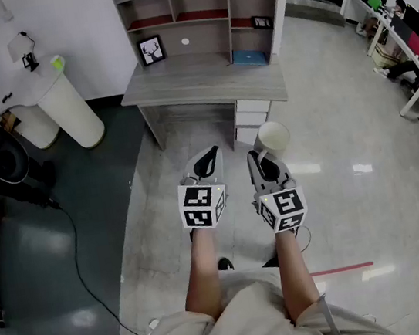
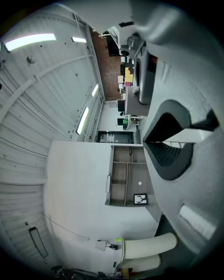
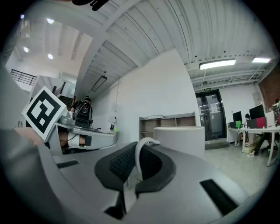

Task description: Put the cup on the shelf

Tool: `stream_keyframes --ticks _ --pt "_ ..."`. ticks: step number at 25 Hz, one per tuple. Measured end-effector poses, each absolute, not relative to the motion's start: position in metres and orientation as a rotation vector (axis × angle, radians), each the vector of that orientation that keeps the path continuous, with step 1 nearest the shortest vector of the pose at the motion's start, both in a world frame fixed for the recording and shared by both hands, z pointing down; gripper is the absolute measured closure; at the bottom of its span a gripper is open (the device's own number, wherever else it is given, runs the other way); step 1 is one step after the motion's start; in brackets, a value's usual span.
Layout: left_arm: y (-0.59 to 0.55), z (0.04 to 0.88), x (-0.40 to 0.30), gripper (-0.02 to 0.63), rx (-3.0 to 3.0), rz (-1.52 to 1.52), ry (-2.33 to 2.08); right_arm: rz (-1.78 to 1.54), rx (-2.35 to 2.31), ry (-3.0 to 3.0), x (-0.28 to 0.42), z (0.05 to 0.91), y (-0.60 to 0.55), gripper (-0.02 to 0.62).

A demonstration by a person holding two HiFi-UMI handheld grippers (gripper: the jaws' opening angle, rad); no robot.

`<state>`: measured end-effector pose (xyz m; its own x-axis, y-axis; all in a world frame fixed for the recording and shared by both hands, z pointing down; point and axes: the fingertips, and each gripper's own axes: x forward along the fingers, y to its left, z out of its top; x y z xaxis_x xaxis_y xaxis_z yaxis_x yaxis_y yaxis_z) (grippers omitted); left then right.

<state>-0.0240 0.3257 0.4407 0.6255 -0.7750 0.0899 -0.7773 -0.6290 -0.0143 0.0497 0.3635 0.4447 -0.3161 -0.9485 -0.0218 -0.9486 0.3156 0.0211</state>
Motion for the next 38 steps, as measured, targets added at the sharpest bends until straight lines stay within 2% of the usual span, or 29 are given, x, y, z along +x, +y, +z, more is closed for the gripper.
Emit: stream_keyframes --ticks 22,28,38 --pt "0.344 0.478 -0.071 0.595 2.725 0.145 -1.274 0.015 -1.846 2.584 0.008 0.440 0.382 0.578" --pt "0.327 0.476 -0.072 0.595 2.768 0.145 -1.261 -0.001 -1.840 2.570 0.012 0.437 0.349 0.577" --pt "0.255 0.449 -0.120 0.595 2.746 0.169 -1.429 0.045 -1.711 2.572 -0.015 0.404 0.262 0.578"
